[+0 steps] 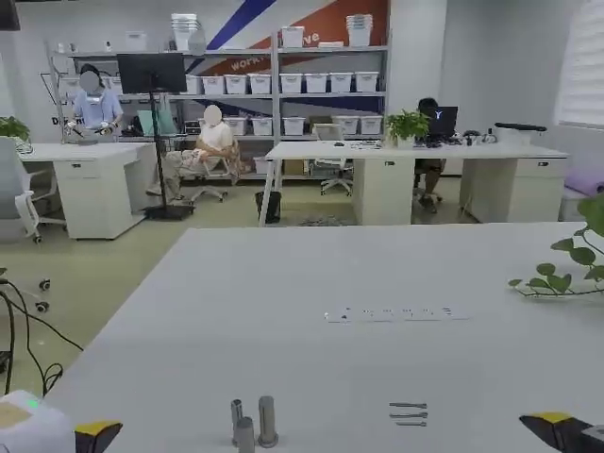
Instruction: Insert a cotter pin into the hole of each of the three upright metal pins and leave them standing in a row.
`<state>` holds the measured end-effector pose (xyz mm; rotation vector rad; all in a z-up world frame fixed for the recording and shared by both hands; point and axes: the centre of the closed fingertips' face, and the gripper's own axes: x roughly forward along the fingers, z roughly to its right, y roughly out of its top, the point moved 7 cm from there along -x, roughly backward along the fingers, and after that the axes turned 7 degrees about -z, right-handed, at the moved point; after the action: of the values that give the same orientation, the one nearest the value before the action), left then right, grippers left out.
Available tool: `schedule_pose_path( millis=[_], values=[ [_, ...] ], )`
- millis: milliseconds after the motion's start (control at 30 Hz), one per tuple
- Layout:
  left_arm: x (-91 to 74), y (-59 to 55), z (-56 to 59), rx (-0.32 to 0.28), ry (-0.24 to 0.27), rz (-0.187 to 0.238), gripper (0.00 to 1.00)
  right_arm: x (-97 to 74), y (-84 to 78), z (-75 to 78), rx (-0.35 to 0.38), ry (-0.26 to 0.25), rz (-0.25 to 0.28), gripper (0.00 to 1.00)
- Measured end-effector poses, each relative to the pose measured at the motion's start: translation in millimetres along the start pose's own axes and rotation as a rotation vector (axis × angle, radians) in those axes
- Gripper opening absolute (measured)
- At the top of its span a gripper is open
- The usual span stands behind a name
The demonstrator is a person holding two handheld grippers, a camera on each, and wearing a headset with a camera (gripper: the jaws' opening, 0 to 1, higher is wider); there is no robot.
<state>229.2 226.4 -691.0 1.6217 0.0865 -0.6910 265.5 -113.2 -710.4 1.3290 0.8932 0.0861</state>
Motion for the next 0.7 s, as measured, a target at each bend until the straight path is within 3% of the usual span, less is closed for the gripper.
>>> schedule_pose_path(
  millis=[167,700],
  values=[
    [-1.4,-0.9,-1.5,-0.004,0.007,-0.001,0.79,0.6,-0.2,1.4,-0.001,-0.012,-0.002,1.00],
    [-4.2,-1.9,-4.0,-0.013,0.023,0.002,0.80,1.4,0.4,-0.7,-0.005,-0.002,-0.006,1.00]
  ],
)
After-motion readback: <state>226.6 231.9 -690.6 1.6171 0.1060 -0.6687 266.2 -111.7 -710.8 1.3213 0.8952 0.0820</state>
